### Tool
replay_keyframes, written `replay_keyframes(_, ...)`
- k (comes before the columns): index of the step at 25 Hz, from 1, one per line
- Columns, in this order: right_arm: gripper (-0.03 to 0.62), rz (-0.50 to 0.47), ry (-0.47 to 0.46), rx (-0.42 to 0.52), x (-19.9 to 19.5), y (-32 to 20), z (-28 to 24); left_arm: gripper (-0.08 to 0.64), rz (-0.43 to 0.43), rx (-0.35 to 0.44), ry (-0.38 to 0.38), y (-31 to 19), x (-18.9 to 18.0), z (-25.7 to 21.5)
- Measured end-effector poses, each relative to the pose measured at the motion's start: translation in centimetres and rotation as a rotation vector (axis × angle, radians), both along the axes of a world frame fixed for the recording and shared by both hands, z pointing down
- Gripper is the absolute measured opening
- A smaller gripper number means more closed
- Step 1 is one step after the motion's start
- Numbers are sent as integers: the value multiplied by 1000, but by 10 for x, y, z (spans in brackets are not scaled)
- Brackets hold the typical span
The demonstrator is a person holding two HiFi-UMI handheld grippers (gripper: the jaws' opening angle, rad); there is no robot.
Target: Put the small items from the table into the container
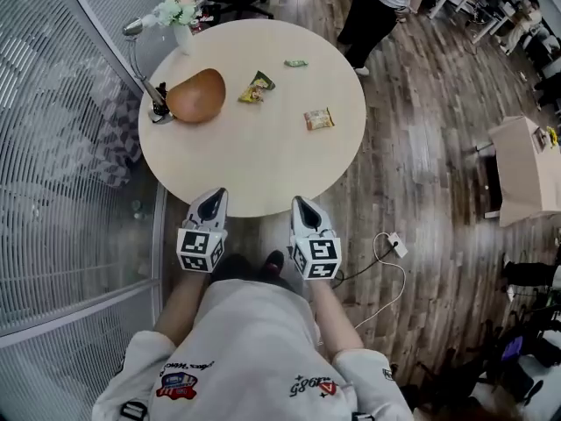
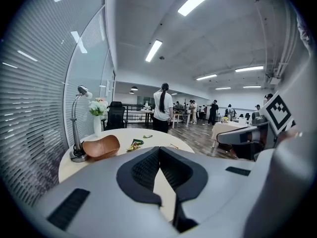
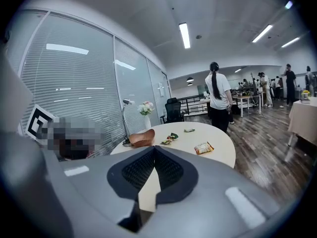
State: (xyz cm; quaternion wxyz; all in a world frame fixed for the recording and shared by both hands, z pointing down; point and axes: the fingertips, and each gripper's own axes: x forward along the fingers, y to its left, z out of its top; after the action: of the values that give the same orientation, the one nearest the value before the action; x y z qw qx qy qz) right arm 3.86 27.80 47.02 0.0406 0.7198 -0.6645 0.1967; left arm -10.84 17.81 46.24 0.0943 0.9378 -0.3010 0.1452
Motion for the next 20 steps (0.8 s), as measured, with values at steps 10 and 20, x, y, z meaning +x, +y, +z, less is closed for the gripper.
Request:
replay_keyframes(10, 2, 30, 64, -80, 89, -97, 35, 8, 40, -25, -7, -77, 74, 21)
replay_keyframes(20, 21, 92, 98, -175, 158, -177, 72, 8, 145, -64, 9, -148, 135, 32)
